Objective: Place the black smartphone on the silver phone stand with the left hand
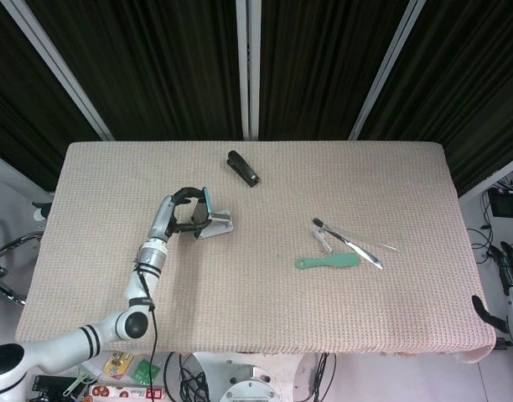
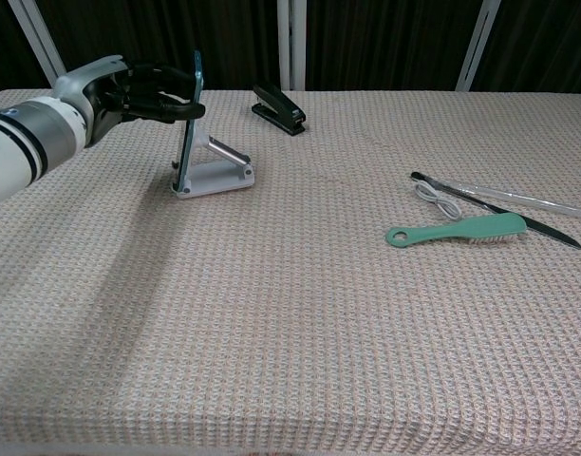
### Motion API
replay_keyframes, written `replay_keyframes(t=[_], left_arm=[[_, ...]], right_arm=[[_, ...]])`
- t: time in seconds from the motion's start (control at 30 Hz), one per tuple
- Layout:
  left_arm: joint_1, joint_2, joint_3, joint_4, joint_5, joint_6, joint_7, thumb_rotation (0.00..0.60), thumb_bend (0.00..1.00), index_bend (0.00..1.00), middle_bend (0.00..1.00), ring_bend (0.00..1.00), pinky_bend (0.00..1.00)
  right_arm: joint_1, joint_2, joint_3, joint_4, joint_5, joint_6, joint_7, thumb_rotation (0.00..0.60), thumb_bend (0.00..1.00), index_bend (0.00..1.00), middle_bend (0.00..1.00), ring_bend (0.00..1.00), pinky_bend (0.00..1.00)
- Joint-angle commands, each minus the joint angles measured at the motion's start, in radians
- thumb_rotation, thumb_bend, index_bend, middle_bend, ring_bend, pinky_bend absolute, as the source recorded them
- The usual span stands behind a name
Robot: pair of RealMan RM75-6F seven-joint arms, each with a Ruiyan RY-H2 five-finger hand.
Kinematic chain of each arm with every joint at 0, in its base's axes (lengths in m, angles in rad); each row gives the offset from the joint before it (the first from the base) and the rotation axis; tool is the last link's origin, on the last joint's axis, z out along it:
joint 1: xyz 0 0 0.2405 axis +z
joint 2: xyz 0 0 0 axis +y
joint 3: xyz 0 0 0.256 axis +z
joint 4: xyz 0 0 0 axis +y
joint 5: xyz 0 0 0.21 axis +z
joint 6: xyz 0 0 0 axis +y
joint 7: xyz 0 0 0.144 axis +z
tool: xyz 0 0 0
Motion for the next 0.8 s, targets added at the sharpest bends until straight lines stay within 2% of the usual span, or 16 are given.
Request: replay_keyframes(t=[0.03,0.3,0.47,0.57,0.8], left_arm=[[0.0,-0.004,-0.002,0.006,0.004,0.001,-0.007,0.6,0.35,0.5,0.56,0.22,0.22],[-0.001,-0.012,-0.004,0.023,0.019,-0.005,-0.028,0.6,0.35,0.48,0.5,0.21,0.22],[0.003,-0.017,0.005,0.035,0.063,-0.003,-0.07,0.6,0.35,0.33,0.37,0.18,0.22],[0.005,-0.016,0.012,0.042,0.085,-0.007,-0.093,0.6,0.34,0.29,0.33,0.17,0.22],[0.007,-0.017,0.024,0.054,0.127,-0.01,-0.137,0.6,0.33,0.2,0.15,0.14,0.22]], right_arm=[[0.0,-0.001,0.0,0.0,0.0,-0.001,0.0,0.6,0.22,0.0,0.0,0.0,0.0],[0.001,0.002,0.004,-0.003,0.003,0.001,0.002,0.6,0.22,0.0,0.0,0.0,0.0],[0.002,0.001,0.005,0.001,0.006,-0.004,0.006,0.6,0.22,0.0,0.0,0.0,0.0],[0.003,-0.001,0.005,0.004,0.009,-0.007,0.009,0.6,0.22,0.0,0.0,0.0,0.0],[0.006,0.001,0.011,0.004,0.011,-0.007,0.012,0.6,0.22,0.0,0.0,0.0,0.0]])
